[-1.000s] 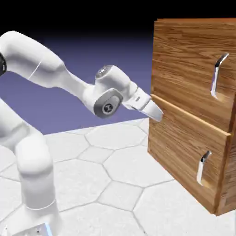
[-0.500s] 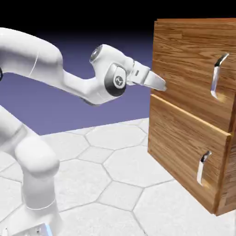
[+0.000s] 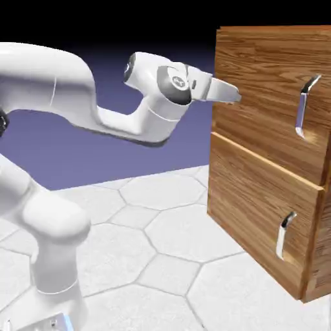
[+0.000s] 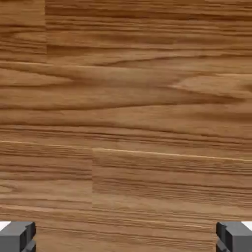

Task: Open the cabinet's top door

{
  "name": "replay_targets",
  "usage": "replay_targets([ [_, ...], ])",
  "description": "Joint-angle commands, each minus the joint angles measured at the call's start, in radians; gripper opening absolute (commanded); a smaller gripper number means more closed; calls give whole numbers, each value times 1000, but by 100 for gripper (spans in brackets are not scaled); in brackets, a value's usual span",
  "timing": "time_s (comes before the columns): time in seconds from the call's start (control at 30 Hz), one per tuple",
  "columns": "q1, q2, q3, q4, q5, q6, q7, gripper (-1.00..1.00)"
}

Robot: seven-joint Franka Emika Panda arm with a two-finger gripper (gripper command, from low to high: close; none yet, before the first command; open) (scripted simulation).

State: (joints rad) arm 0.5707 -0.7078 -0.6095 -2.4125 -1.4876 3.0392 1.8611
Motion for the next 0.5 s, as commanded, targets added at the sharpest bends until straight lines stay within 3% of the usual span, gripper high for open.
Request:
replay_targets([
  [0.0,16,-4,-18,12,-44,0,33,0],
  [0.47,245,-60,-267,174,-652,1,491,0],
])
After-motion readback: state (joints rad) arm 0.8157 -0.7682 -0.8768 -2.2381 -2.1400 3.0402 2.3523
